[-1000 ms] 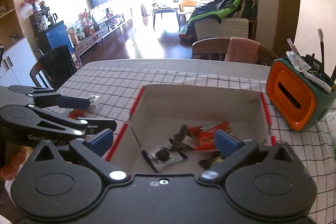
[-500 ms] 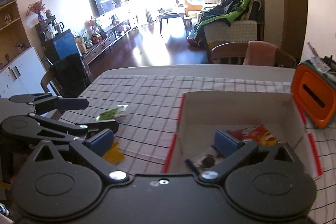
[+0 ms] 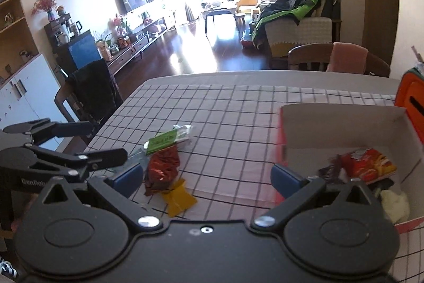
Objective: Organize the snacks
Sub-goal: 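Move both tools back over the remaining snacks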
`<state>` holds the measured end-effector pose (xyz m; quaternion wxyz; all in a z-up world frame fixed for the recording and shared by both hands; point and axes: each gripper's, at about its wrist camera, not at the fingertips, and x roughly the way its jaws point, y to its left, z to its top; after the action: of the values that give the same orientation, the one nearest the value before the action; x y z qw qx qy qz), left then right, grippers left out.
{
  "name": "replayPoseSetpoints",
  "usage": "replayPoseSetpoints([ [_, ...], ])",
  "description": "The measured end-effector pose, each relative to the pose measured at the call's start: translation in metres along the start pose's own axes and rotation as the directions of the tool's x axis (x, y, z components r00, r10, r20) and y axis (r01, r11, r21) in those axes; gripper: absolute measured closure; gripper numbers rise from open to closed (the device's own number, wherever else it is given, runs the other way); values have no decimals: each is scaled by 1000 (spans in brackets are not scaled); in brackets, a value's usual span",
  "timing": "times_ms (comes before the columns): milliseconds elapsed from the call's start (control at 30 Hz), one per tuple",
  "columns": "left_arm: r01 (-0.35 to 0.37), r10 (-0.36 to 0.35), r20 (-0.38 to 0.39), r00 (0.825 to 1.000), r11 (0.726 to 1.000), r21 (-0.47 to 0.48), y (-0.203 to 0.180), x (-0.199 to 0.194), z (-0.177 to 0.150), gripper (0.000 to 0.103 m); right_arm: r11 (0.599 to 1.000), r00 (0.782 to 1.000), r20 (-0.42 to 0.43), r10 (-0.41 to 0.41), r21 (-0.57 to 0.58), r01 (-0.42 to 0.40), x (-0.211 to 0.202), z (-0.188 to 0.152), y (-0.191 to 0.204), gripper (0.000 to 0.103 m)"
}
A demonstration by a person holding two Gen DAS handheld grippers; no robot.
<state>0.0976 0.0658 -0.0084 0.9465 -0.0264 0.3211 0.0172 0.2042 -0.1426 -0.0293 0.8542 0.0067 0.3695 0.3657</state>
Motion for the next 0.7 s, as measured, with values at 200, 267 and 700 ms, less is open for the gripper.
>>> replayPoseSetpoints([
  [200,8,-8,-21,1000,1000,21,43,3,-12,4,1000,999,-48,-7,-25,6,22,-5,29,0],
  [267,23,-22,-34,999,999,31,54,8,-16,4,1000,998,-60,-9,-25,8,28,-8,36,0],
  [700,68,-50,-200,979,994,88,100,63,-45,4,996,981,-190,-48,-87,32,100,-36,53,0],
])
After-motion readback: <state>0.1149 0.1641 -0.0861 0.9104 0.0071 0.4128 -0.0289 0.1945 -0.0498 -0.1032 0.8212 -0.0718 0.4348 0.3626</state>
